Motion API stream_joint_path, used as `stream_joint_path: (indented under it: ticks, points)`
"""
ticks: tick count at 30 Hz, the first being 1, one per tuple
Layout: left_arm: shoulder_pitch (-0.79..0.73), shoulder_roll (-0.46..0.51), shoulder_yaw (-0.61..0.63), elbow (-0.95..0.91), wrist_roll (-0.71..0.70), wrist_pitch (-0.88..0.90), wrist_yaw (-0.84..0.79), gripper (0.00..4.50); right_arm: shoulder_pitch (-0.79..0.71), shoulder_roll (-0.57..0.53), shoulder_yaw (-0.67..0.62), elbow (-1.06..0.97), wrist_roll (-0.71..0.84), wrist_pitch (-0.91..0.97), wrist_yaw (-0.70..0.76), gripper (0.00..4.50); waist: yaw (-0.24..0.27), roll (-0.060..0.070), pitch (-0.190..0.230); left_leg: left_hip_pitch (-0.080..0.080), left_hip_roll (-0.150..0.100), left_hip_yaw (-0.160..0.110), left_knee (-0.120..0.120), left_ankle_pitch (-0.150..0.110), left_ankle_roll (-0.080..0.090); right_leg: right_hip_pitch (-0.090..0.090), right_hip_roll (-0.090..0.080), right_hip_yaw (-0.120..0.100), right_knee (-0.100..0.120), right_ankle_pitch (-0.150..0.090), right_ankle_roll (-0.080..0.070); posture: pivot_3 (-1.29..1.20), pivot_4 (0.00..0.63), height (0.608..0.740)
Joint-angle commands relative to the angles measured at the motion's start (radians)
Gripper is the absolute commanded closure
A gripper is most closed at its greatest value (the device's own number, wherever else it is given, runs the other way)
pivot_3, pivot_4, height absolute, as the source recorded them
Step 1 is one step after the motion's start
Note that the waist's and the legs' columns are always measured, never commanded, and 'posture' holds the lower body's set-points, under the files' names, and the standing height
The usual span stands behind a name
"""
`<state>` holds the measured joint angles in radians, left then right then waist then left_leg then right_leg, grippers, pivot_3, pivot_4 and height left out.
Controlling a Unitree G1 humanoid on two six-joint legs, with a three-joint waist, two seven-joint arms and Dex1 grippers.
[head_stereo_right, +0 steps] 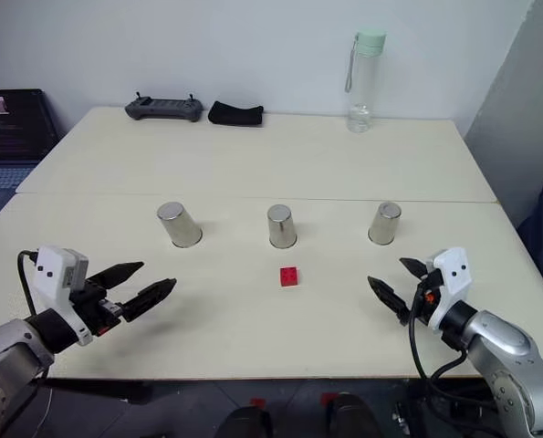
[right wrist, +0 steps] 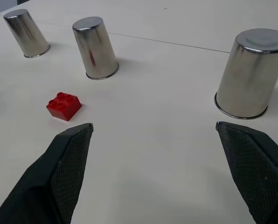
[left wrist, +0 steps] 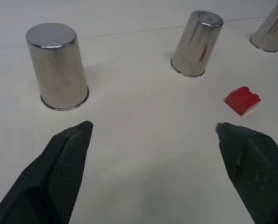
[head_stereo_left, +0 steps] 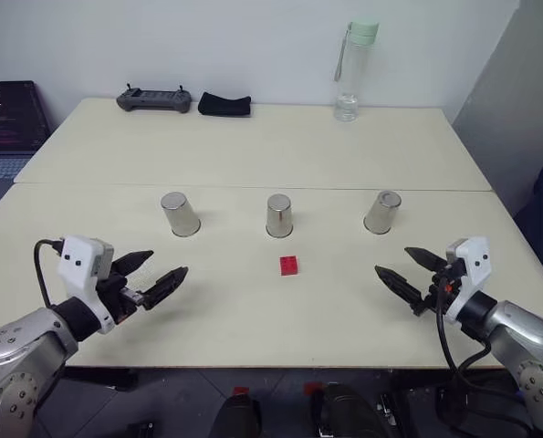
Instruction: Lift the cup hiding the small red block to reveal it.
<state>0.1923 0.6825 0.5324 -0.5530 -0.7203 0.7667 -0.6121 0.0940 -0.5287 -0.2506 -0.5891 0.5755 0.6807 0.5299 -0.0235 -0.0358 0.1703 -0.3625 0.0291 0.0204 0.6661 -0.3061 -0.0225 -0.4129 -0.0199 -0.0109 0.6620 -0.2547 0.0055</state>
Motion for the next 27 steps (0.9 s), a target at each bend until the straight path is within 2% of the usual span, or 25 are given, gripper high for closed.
stream_joint_path:
  ticks: [1, 15, 27]
  points:
    - [0.002, -0.010, 0.000, -0.047, -0.015, -0.019, 0.016, 0.00, 0.002, 0.001, -0.009, -0.044, 0.023, -0.004, -0.012, 0.02, 0.000, 0.000, 0.000, 0.000, 0.000, 0.000, 0.000, 0.000, 0.000, 0.000, 0.000, 0.000, 0.000, 0.000, 0.000, 0.00, 0.150, 0.740]
    - [0.040, -0.031, 0.069, -0.023, -0.034, -0.051, 0.022, 0.00, 0.040, 0.010, -0.057, -0.072, 0.075, -0.004, -0.050, 0.02, 0.000, 0.000, 0.000, 0.000, 0.000, 0.000, 0.000, 0.000, 0.000, 0.000, 0.000, 0.000, 0.000, 0.000, 0.000, 0.00, 0.150, 0.740]
    - [0.079, -0.032, 0.074, 0.000, -0.023, -0.089, 0.012, 0.00, 0.057, 0.005, -0.073, -0.064, 0.100, -0.020, -0.055, 0.02, 0.000, 0.000, 0.000, 0.001, 0.000, 0.000, 0.000, 0.000, 0.000, 0.000, 0.000, 0.000, 0.000, 0.000, 0.000, 0.00, 0.150, 0.740]
